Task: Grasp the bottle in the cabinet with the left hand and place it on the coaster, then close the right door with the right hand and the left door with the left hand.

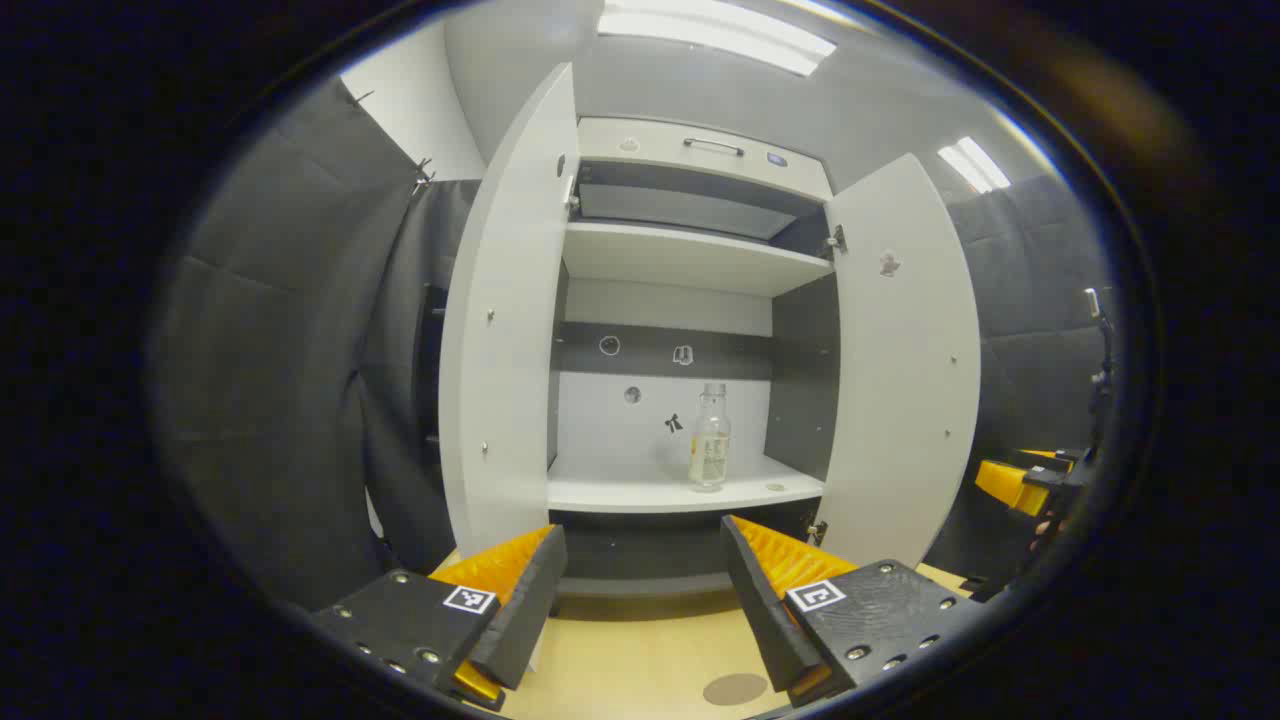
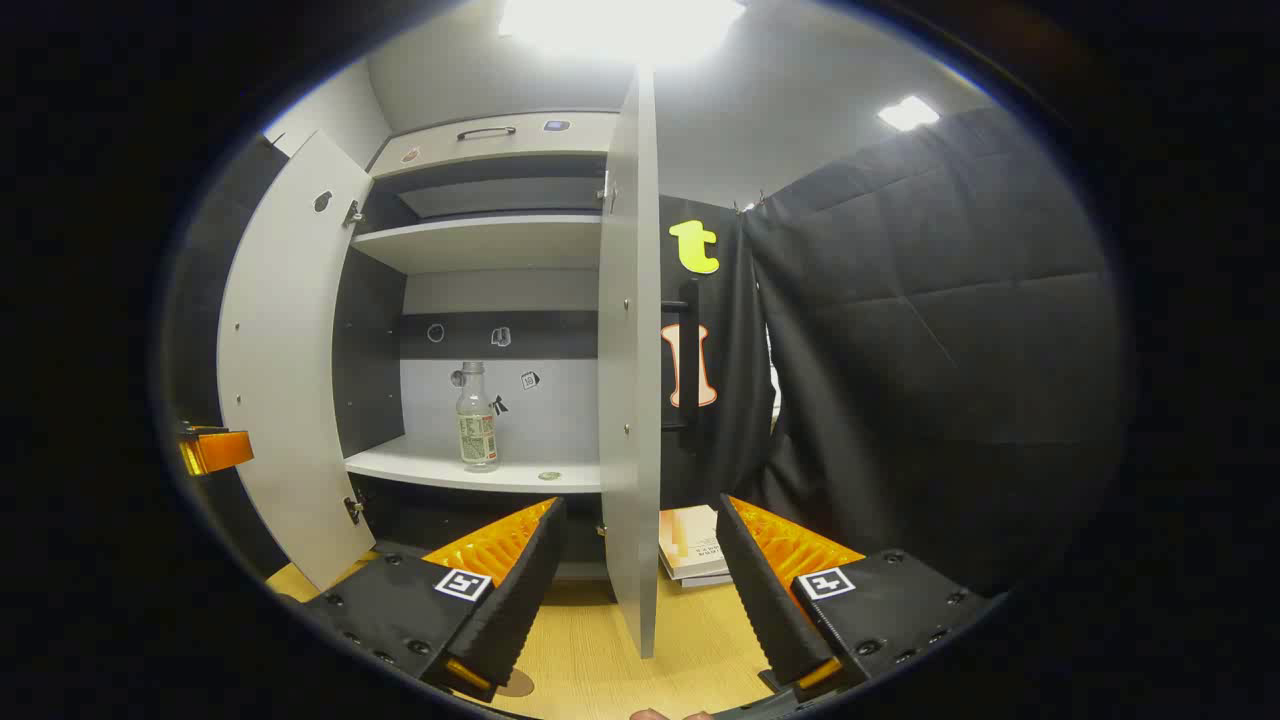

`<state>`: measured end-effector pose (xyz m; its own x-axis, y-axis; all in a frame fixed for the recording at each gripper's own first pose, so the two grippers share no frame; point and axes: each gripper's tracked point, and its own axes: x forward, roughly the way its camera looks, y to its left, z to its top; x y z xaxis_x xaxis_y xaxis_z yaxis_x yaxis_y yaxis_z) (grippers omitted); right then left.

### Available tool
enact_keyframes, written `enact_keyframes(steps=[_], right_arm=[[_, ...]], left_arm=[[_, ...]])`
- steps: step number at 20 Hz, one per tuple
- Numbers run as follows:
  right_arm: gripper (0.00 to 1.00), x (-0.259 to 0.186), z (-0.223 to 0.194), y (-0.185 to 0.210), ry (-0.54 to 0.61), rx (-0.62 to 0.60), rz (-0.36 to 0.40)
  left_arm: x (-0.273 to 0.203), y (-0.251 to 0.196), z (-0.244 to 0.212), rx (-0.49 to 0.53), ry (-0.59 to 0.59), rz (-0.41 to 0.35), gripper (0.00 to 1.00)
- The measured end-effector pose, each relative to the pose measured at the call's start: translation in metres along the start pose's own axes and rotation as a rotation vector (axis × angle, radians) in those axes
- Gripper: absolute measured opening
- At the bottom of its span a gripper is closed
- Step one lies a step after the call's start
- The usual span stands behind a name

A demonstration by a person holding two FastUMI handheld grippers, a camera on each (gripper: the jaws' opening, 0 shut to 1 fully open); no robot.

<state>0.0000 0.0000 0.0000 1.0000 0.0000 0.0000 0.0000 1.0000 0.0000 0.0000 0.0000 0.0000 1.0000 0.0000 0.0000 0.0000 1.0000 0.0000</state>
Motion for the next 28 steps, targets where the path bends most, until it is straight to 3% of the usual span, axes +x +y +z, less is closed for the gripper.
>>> enact_keyframes(steps=[15, 17, 28], right_arm=[[0.92, 0.002, -0.012, -0.02, 0.034, 0.041, -0.056], [0.95, 0.001, -0.012, -0.028, 0.036, 0.038, -0.076], [0.92, 0.006, 0.001, -0.113, 0.041, 0.043, -0.313]], left_arm=[[0.019, -0.02, -0.011, 0.022, 0.029, -0.049, 0.89], [0.026, -0.024, -0.012, 0.011, 0.034, -0.058, 0.89], [0.143, -0.054, 0.017, -0.007, 0.044, -0.145, 0.92]])
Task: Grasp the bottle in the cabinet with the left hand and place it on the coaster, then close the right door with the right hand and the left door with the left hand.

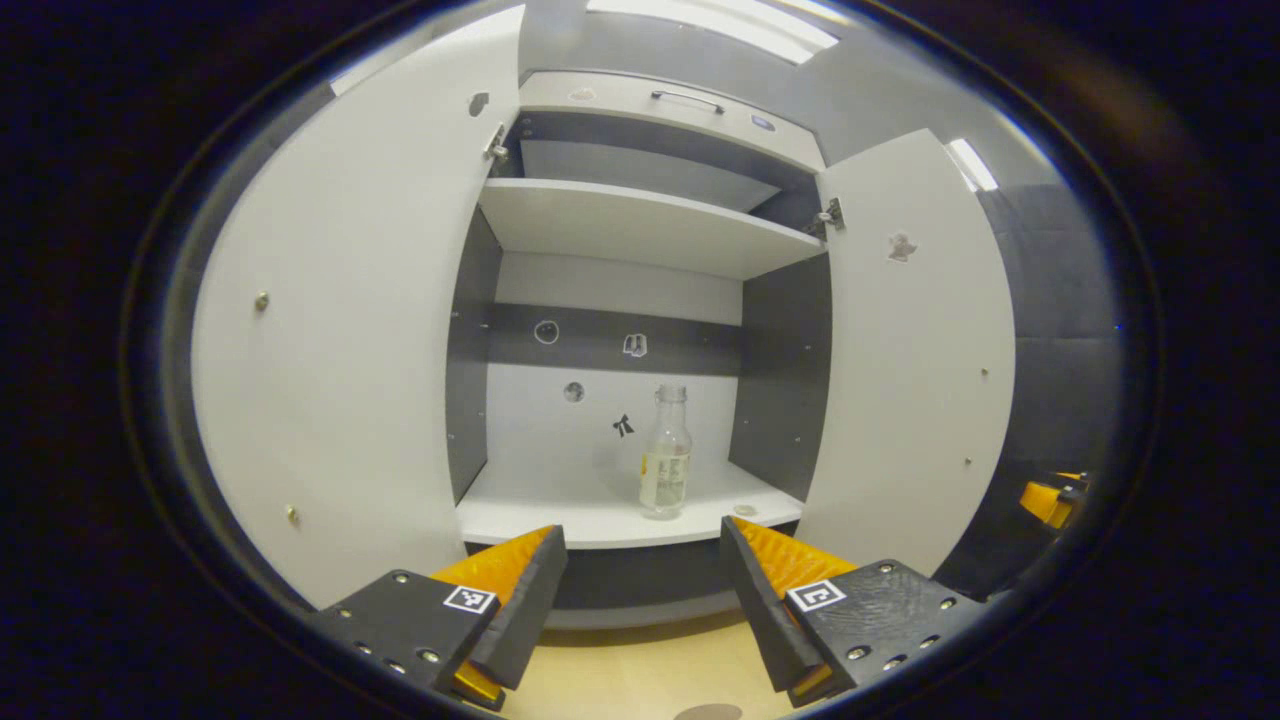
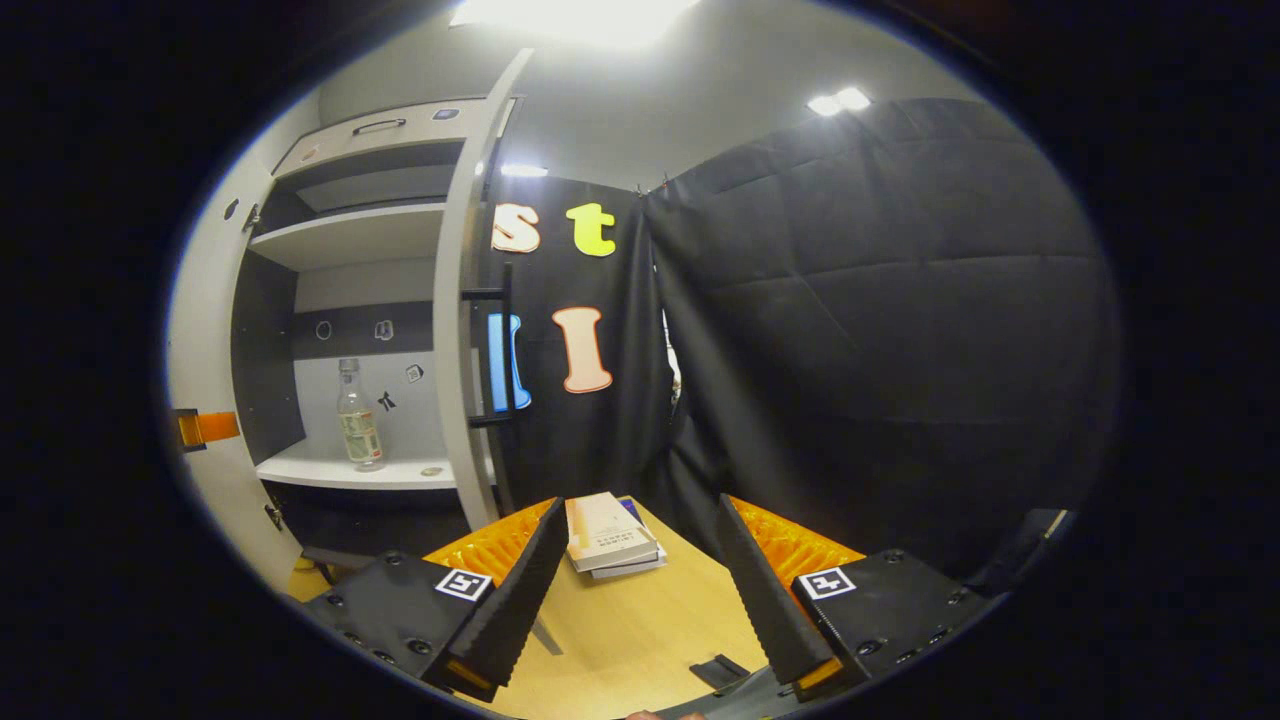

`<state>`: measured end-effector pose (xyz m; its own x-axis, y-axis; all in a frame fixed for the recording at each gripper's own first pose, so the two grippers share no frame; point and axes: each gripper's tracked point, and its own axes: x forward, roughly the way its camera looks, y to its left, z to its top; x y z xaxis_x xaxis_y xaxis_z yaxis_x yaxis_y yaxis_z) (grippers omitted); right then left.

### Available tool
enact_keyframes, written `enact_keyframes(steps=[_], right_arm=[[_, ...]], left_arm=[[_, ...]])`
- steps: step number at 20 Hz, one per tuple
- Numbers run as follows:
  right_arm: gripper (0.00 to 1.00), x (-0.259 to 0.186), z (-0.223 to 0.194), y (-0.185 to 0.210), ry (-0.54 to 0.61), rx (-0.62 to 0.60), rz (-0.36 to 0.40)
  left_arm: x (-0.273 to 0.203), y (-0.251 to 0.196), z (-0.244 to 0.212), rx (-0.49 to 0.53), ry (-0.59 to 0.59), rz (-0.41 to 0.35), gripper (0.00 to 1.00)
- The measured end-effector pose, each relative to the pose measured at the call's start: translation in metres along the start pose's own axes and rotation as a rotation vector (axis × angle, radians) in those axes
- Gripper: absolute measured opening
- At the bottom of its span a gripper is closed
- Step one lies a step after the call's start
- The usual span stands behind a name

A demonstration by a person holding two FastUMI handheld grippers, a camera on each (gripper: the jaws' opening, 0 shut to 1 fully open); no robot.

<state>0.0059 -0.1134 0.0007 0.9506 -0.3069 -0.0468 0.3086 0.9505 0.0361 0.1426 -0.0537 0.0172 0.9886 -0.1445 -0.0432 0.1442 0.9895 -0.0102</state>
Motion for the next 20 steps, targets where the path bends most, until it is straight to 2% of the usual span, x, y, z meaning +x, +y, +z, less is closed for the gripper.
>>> enact_keyframes(steps=[2, 3, 7, 11, 15, 16, 19, 20], right_arm=[[0.92, 0.012, 0.006, -0.015, -0.014, 0.003, -0.04], [0.95, 0.018, 0.007, -0.02, -0.016, 0.005, -0.056], [0.92, 0.038, 0.009, -0.043, -0.028, 0.026, -0.108], [0.92, 0.055, 0.009, -0.057, -0.038, 0.042, -0.144], [0.92, 0.07, 0.008, -0.07, -0.038, 0.049, -0.165], [0.95, 0.071, 0.005, -0.073, -0.036, 0.052, -0.171], [0.95, 0.079, -0.001, -0.082, -0.027, 0.054, -0.189], [0.92, 0.081, -0.003, -0.087, -0.023, 0.053, -0.197]], left_arm=[[0.028, -0.003, 0.01, 0.012, 0.0, -0.02, 0.92], [0.042, -0.005, 0.013, 0.016, 0.003, -0.03, 0.9], [0.091, -0.015, 0.028, 0.013, 0.007, -0.061, 0.9], [0.136, -0.019, 0.041, 0.005, -0.008, -0.06, 0.9], [0.175, -0.025, 0.047, 0.04, -0.016, -0.062, 0.9], [0.186, -0.027, 0.046, 0.044, -0.021, -0.069, 0.91], [0.211, -0.031, 0.042, 0.03, -0.044, -0.088, 0.88], [0.219, -0.031, 0.041, 0.034, -0.046, -0.089, 0.89]])
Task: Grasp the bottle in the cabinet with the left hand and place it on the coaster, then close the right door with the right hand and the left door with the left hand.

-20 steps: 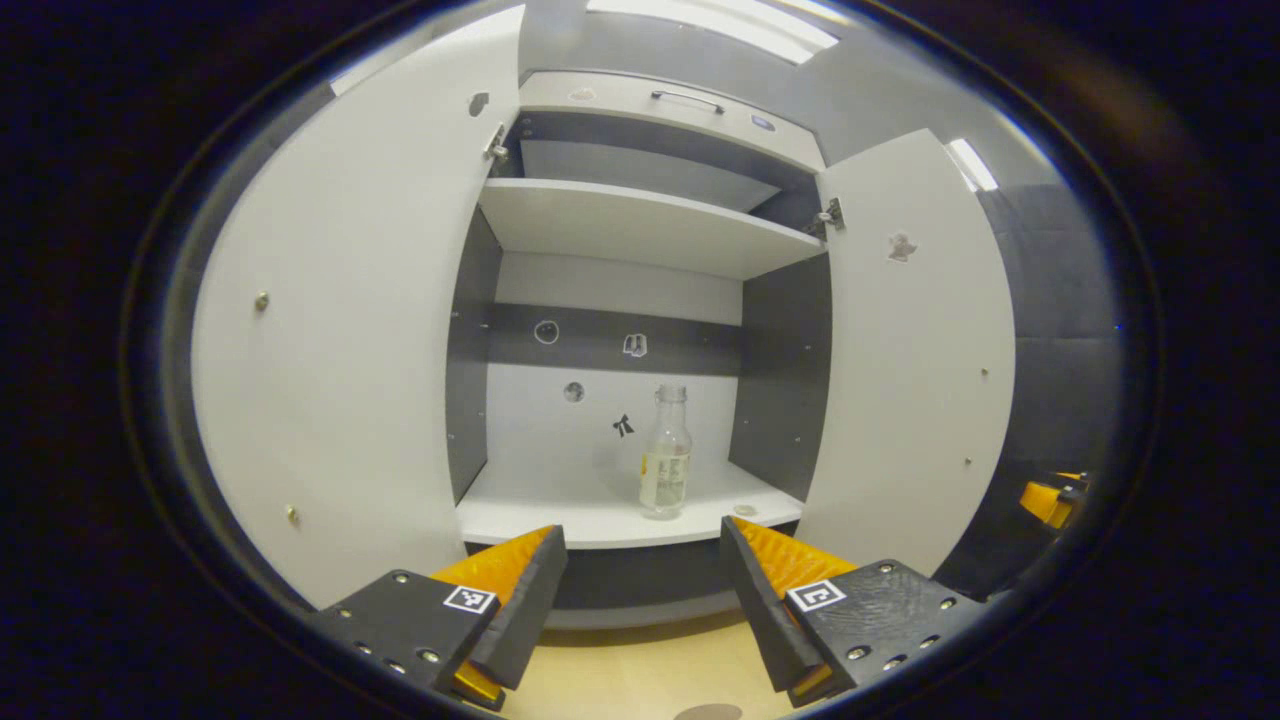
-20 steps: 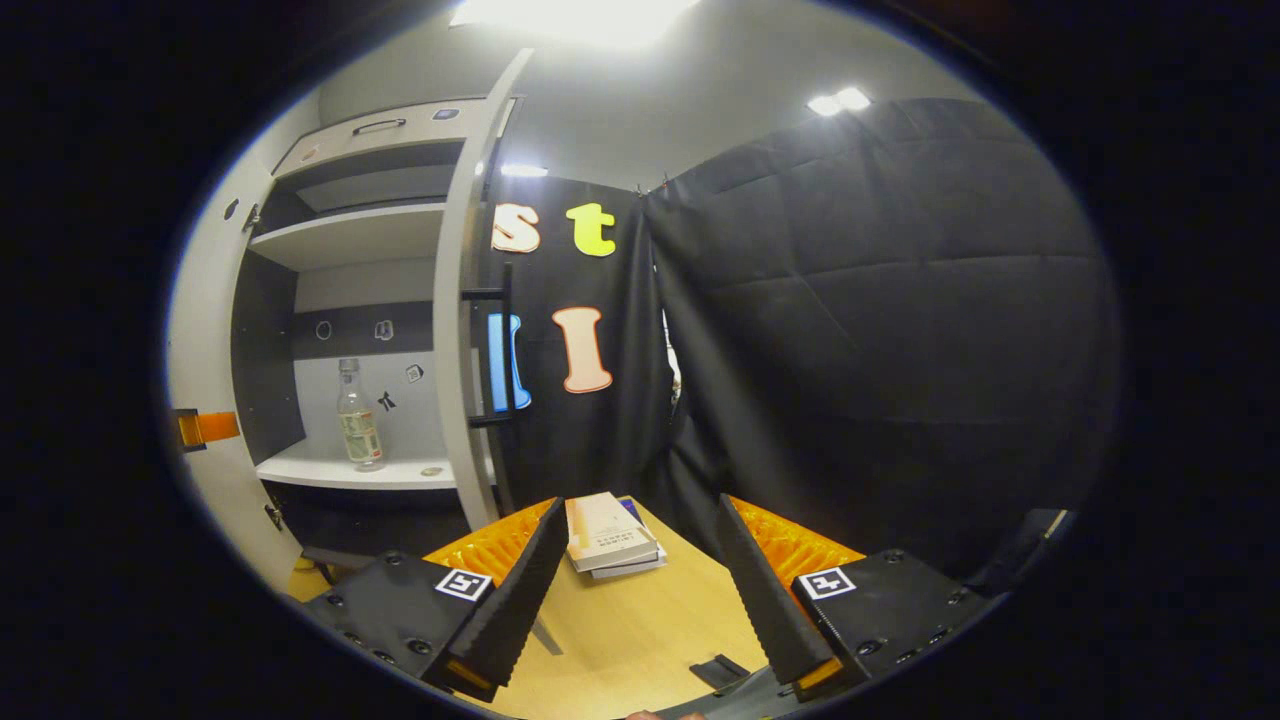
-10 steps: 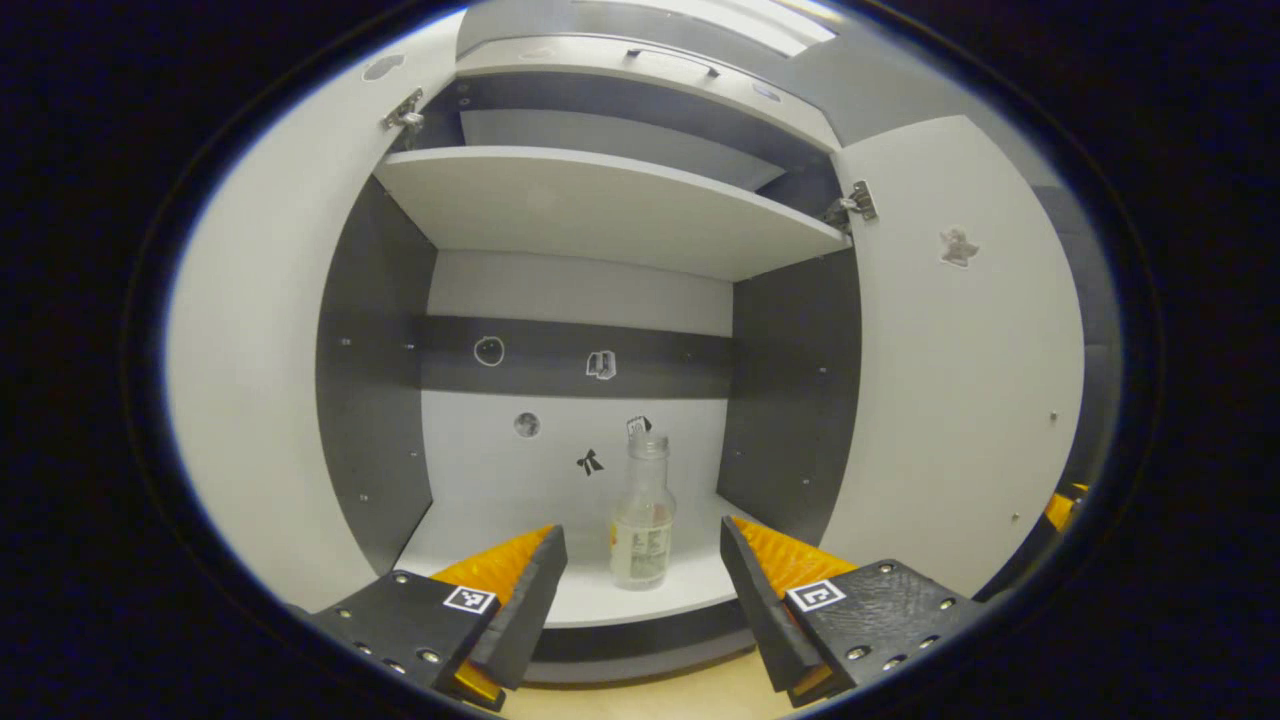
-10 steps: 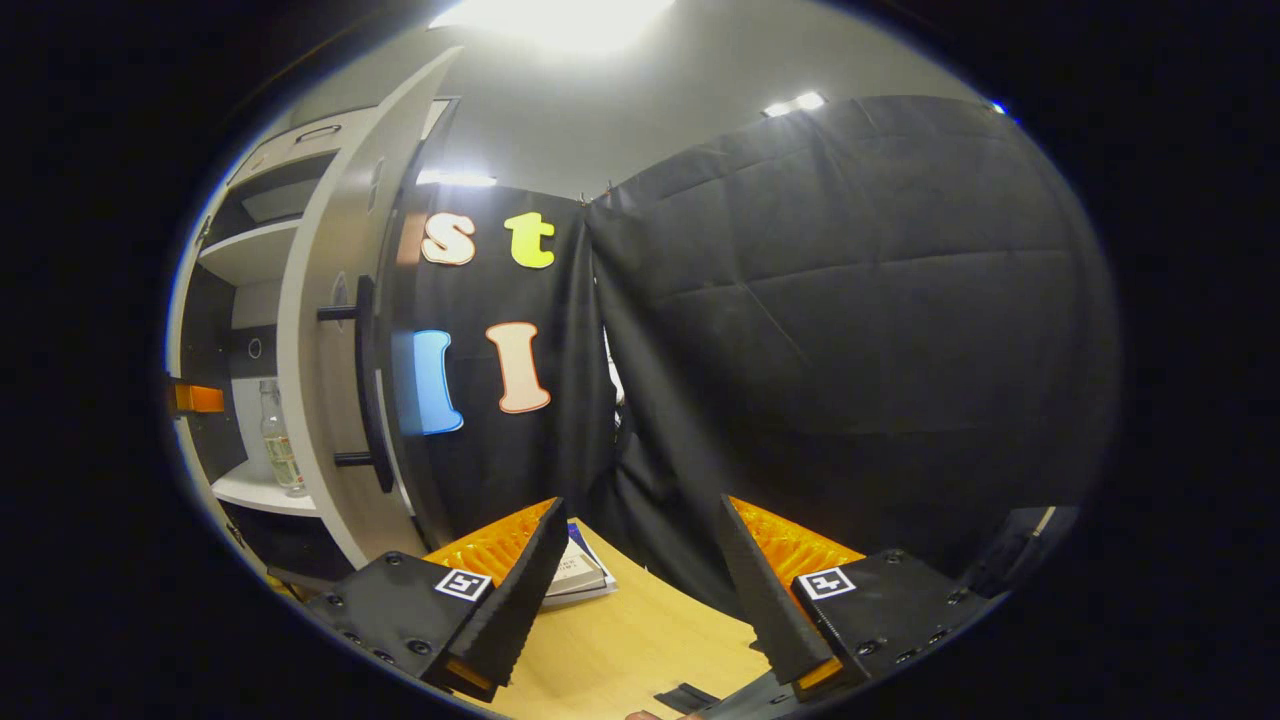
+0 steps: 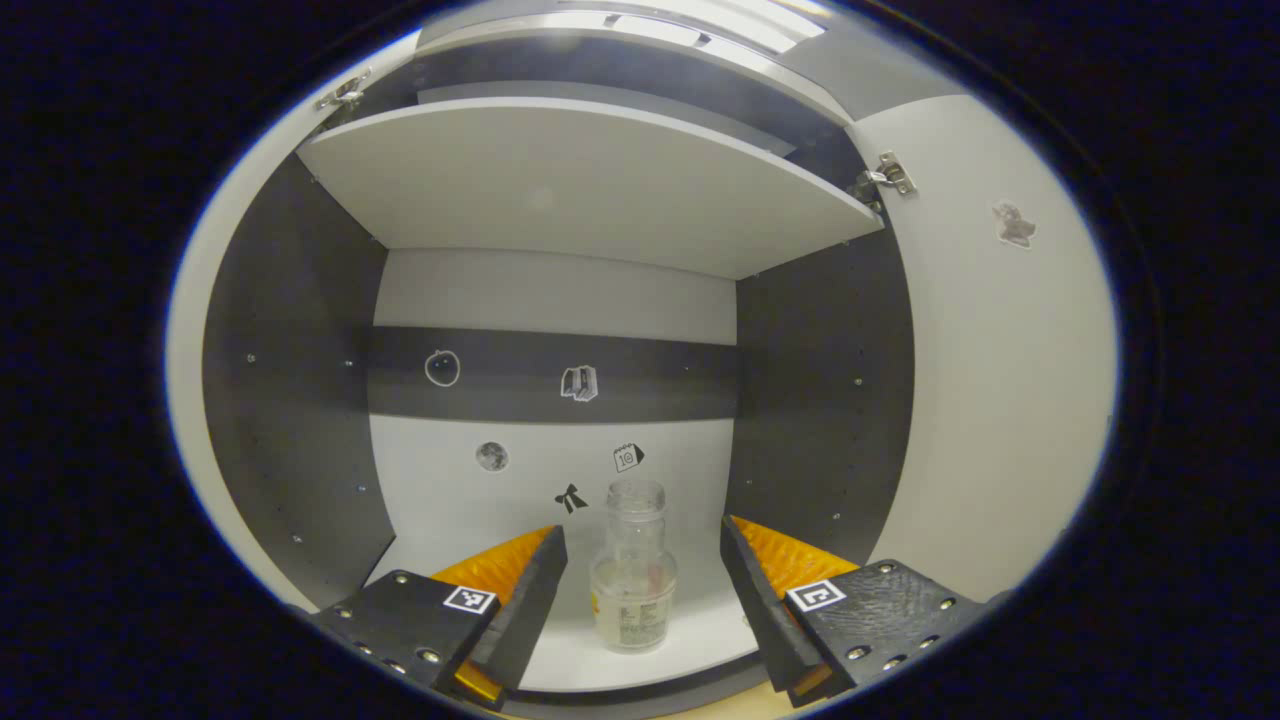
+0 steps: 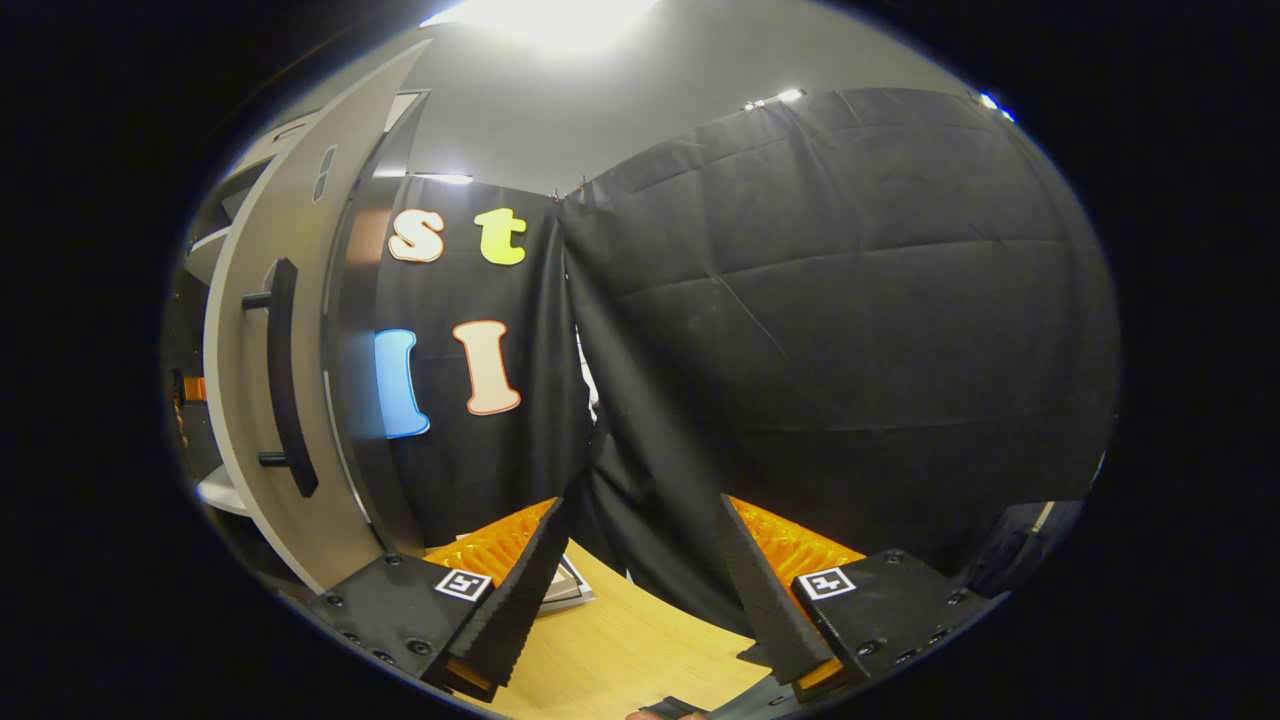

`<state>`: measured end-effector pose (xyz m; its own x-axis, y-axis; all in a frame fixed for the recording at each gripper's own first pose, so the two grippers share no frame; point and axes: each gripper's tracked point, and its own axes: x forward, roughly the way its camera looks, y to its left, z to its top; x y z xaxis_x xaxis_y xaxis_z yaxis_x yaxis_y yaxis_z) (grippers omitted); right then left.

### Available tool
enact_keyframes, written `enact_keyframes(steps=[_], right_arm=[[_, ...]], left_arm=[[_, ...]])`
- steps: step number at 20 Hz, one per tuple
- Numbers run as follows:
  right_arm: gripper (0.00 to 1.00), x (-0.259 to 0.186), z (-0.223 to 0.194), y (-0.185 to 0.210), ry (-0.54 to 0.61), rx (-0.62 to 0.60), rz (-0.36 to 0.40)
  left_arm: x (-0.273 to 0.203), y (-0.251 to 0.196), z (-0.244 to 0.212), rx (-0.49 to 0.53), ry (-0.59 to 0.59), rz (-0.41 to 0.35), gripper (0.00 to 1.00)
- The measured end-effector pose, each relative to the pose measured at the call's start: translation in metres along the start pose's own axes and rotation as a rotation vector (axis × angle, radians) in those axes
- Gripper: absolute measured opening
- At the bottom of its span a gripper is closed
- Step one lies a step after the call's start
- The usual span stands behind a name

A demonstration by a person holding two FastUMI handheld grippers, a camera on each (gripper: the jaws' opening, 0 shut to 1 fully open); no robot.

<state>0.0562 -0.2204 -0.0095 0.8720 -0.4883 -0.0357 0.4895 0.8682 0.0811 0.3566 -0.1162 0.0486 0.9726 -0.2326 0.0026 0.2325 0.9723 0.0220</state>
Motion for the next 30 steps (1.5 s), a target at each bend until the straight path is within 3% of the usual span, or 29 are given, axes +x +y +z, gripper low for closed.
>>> enact_keyframes(steps=[8, 10, 14, 15, 16, 19, 23, 30], right_arm=[[0.95, 0.023, -0.012, -0.023, 0.034, 0.04, -0.073], [0.92, 0.027, -0.013, -0.024, 0.037, 0.038, -0.078], [0.92, 0.035, -0.012, -0.019, 0.035, 0.005, -0.066], [0.92, 0.037, -0.013, -0.016, 0.039, 0.002, -0.06], [0.92, 0.038, -0.015, -0.015, 0.043, 0.001, -0.055], [0.92, 0.039, -0.014, -0.012, 0.046, 0.004, -0.038], [0.92, 0.035, -0.014, -0.004, 0.045, -0.004, -0.018], [0.92, 0.024, -0.015, 0.006, 0.054, -0.013, 0.019]], left_arm=[[0.042, 0.006, -0.024, 0.02, 0.039, 0.021, 0.89], [0.05, 0.007, -0.027, 0.025, 0.049, 0.023, 0.71], [0.055, 0.006, -0.025, 0.049, 0.05, 0.014, 0.7], [0.057, 0.003, -0.027, 0.044, 0.053, -0.004, 0.51], [0.058, -0.001, -0.029, 0.043, 0.059, -0.021, 0.45], [0.054, -0.006, -0.027, 0.063, 0.066, -0.029, 0.4], [0.036, -0.012, -0.006, 0.106, 0.039, -0.035, 0.4], [-0.019, -0.042, 0.038, 0.11, -0.027, -0.126, 0.41]])
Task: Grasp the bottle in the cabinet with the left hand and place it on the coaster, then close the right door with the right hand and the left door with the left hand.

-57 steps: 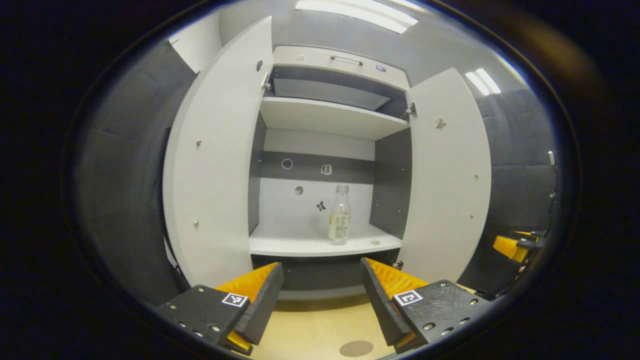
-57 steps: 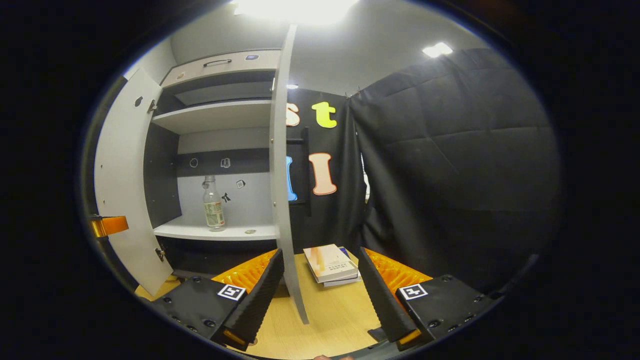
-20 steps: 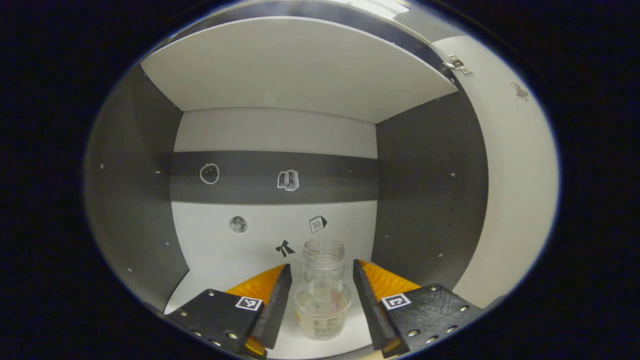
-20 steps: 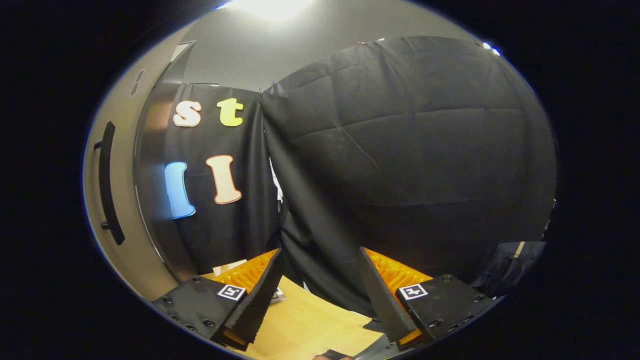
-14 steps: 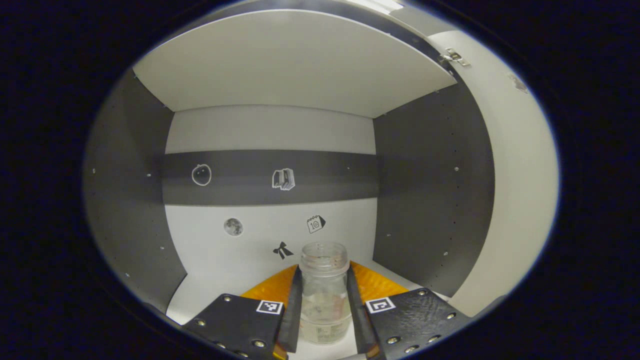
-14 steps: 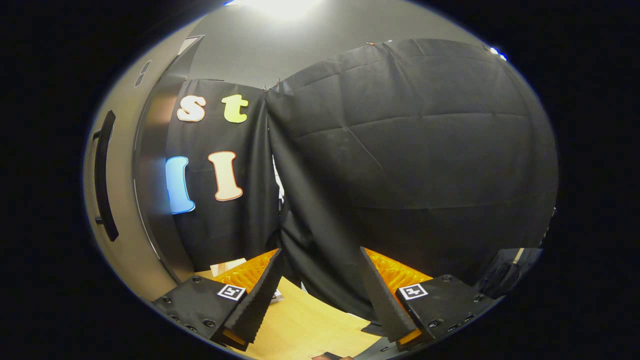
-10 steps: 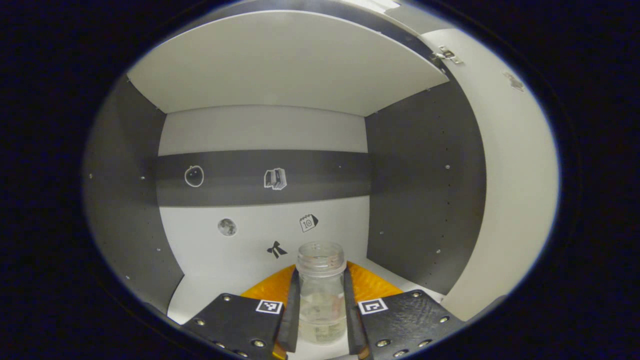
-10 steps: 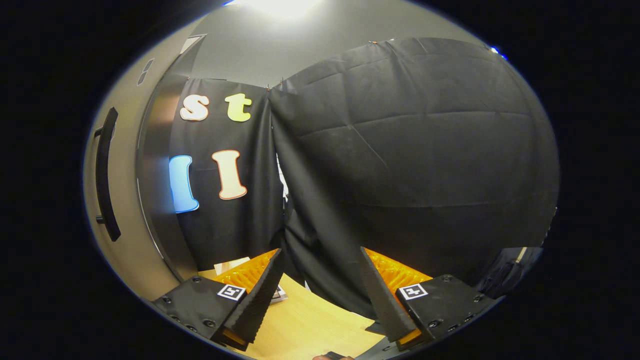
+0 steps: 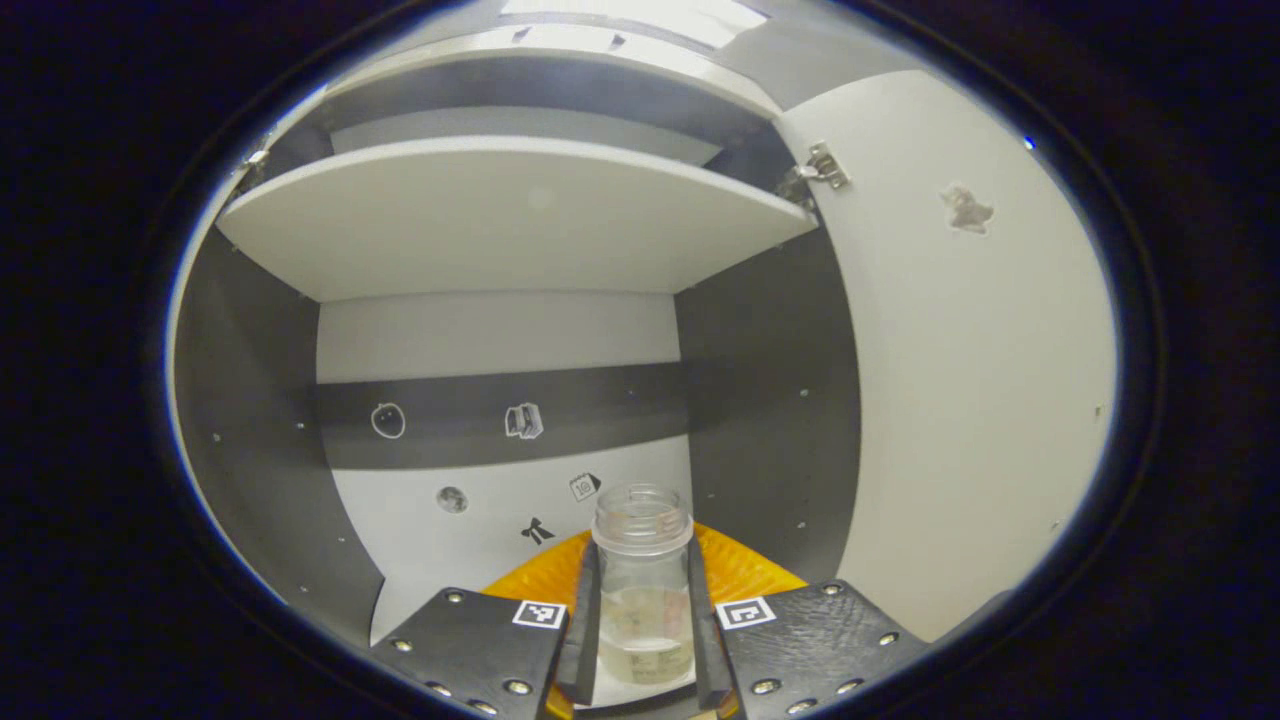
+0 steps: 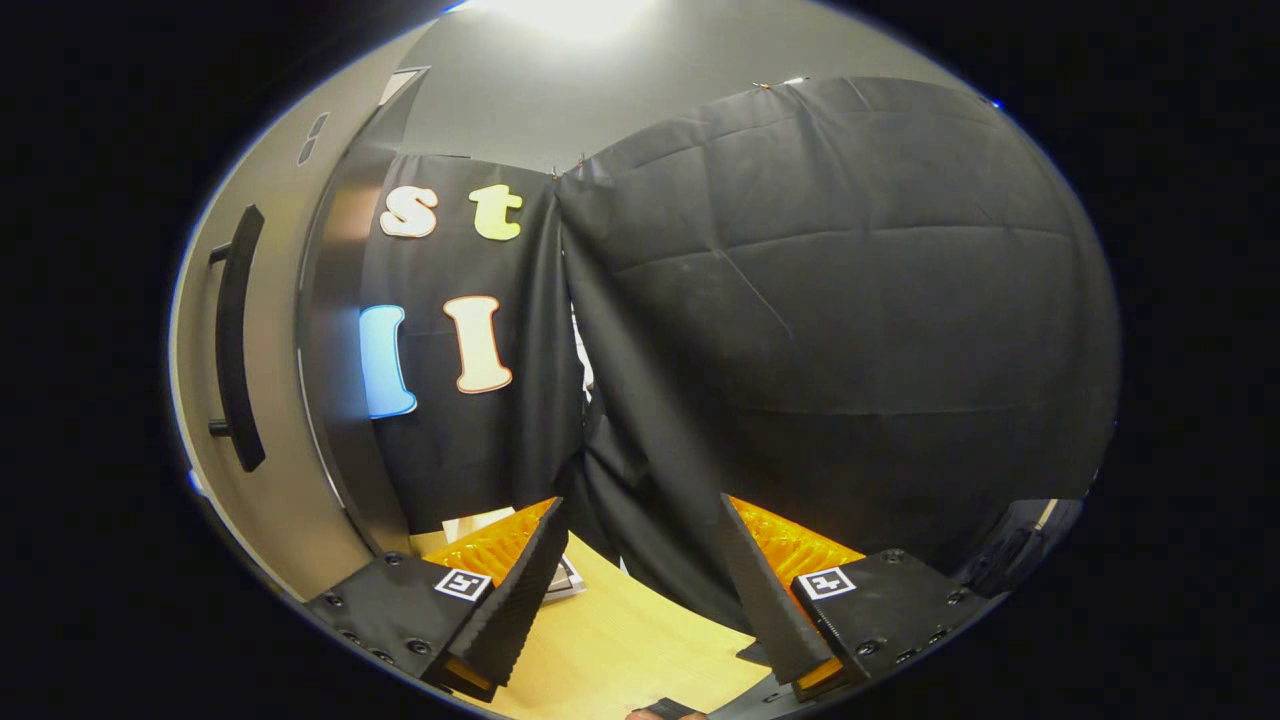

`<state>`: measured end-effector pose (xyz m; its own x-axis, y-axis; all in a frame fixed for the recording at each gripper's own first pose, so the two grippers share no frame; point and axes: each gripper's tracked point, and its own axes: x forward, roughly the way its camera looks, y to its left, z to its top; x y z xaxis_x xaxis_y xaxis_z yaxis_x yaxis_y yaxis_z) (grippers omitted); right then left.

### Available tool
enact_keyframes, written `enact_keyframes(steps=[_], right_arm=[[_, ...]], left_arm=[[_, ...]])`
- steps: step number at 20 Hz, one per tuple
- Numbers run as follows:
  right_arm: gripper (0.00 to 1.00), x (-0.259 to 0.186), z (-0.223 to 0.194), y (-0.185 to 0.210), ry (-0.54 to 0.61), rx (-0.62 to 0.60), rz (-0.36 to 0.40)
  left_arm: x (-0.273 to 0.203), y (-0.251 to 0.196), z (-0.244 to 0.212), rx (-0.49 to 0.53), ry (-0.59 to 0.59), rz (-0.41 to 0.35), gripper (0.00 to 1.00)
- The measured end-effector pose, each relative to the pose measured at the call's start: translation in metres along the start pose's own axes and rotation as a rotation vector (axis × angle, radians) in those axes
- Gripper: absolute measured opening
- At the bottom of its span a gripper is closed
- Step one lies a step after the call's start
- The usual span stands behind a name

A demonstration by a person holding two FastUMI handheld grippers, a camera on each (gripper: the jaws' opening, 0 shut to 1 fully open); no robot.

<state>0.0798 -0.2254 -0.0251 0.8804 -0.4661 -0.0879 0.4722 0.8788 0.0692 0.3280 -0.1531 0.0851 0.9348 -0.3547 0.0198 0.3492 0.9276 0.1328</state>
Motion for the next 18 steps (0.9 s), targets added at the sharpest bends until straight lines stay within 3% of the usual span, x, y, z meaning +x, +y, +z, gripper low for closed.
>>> enact_keyframes(steps=[7, 11, 18], right_arm=[[0.92, -0.012, 0.009, 0.012, -0.018, -0.028, 0.047], [0.95, -0.018, 0.013, 0.012, -0.019, -0.039, 0.06], [0.92, -0.037, 0.026, 0.011, -0.014, -0.076, 0.093]], left_arm=[[-0.066, -0.023, 0.0, 0.012, -0.003, -0.043, 0.4], [-0.101, -0.037, -0.033, -0.031, 0.015, -0.051, 0.39], [-0.149, -0.041, -0.114, -0.096, 0.056, -0.013, 0.41]])
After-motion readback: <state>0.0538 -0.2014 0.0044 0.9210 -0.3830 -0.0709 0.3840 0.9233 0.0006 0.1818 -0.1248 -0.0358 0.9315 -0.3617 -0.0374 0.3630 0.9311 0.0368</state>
